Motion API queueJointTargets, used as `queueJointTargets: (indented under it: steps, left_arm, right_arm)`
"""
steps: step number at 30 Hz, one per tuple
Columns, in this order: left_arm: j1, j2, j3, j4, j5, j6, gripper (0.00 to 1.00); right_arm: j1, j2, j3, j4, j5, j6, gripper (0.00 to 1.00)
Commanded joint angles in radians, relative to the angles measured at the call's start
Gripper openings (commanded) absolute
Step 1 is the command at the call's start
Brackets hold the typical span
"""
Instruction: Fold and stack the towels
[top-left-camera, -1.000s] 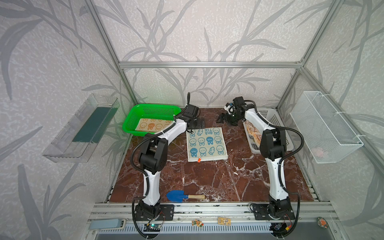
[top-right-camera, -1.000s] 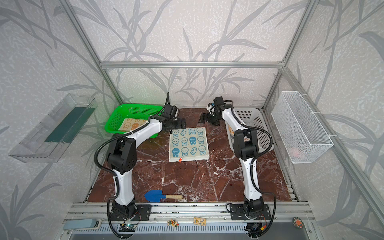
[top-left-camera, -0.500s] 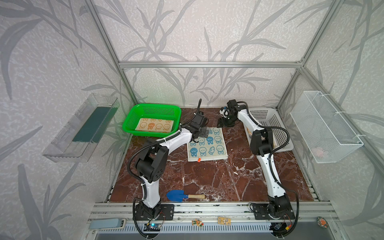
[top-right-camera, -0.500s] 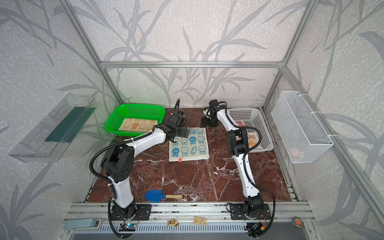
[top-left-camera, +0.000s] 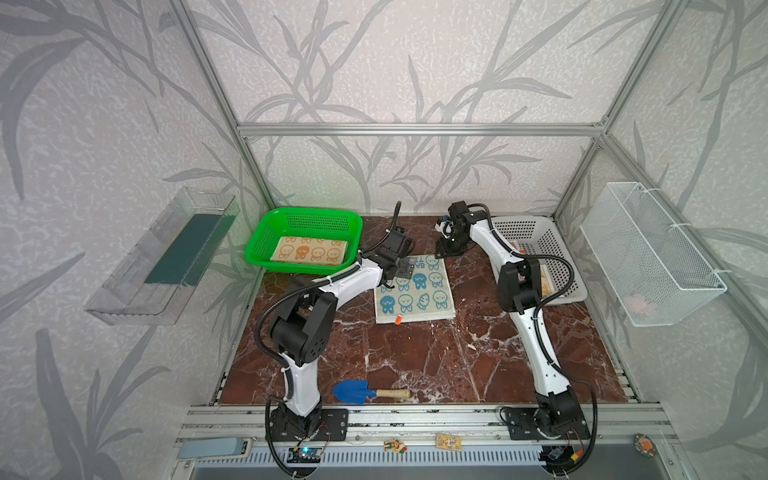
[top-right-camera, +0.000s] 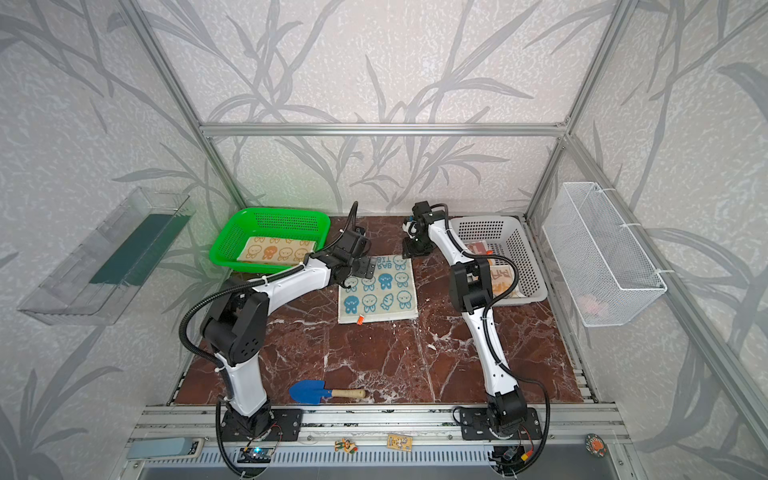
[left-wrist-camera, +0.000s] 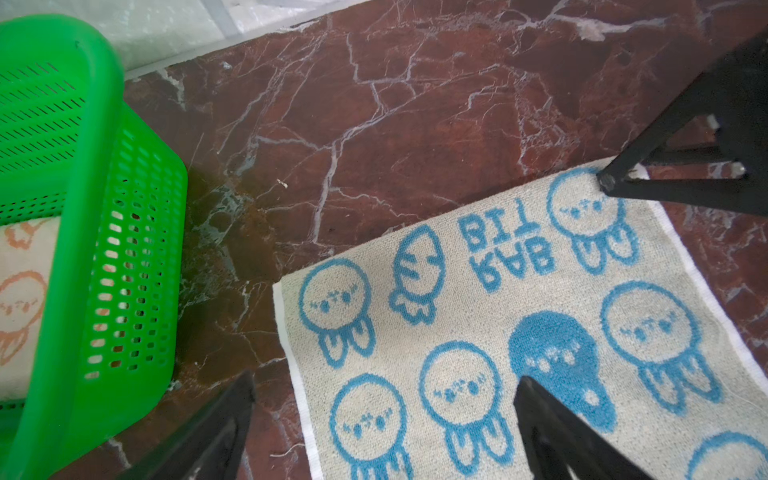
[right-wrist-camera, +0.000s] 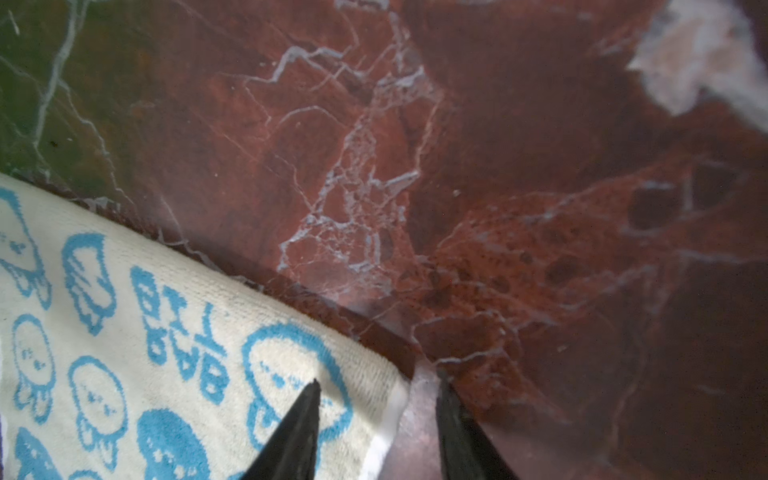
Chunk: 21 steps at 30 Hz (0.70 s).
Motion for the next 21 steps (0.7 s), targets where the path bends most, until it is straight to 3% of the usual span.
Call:
queueJointTargets:
  steps: [1, 7, 16, 21]
  left_arm:
    - [-0.001, -0.06, -0.026, 0.011, 0.001, 0.002, 0.99]
    - [-0.013, -0.035, -0.033, -0.014, 0.029, -0.035, 0.99]
    - [-0.031, 0.022, -0.031, -0.078, 0.113, -0.087, 0.99]
    - [-0.042, 0.071, 0.0, -0.14, 0.2, -0.13, 0.99]
  right_arm:
    - [0.009, 0.048, 0.017, -0.025, 0.035, 0.001, 0.4]
    - [0.009, 0.06, 0.028, -0.016, 0.058, 0.018, 0.33]
    - [0.008, 0.066, 0.018, -0.017, 0.049, 0.019, 0.08]
    - [0.006, 0.035, -0.016, -0.022, 0.052, 0.013, 0.01]
